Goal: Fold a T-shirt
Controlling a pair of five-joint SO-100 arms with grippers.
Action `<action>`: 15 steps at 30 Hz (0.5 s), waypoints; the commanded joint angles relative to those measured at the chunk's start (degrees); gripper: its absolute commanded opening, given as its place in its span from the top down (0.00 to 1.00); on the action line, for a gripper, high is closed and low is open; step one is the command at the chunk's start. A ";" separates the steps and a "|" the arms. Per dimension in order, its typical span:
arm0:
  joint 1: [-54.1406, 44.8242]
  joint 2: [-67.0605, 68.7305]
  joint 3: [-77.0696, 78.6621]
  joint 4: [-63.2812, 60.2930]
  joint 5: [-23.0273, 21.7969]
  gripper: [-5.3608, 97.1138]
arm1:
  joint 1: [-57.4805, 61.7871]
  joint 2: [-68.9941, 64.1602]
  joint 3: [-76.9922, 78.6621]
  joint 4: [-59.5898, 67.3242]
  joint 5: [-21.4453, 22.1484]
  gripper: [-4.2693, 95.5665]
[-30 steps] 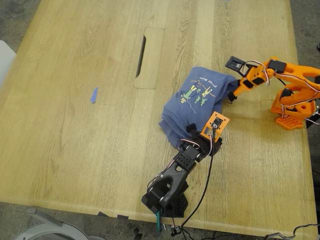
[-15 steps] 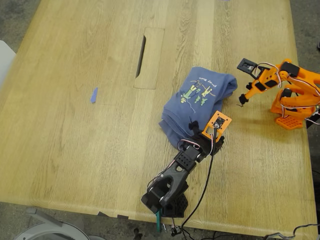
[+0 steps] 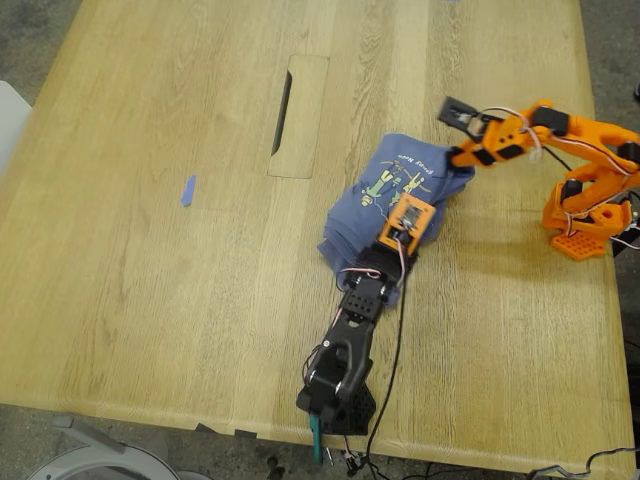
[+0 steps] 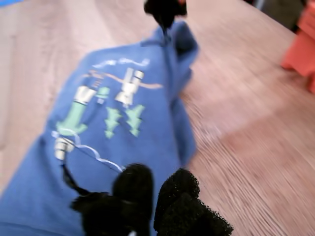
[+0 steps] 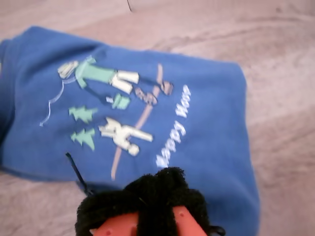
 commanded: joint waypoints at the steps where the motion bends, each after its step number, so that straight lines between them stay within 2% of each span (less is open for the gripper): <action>1: -3.52 -2.64 -6.15 -8.00 -0.18 0.95 | -2.20 -6.06 -5.01 -6.15 -0.53 0.96; 9: -11.43 -17.40 -7.21 -24.70 -1.14 0.95 | -5.54 -25.66 -10.99 -23.38 -0.70 0.96; 15: -15.21 -27.33 -6.59 -32.96 -2.20 0.95 | -5.71 -27.69 -1.23 -32.96 0.26 0.96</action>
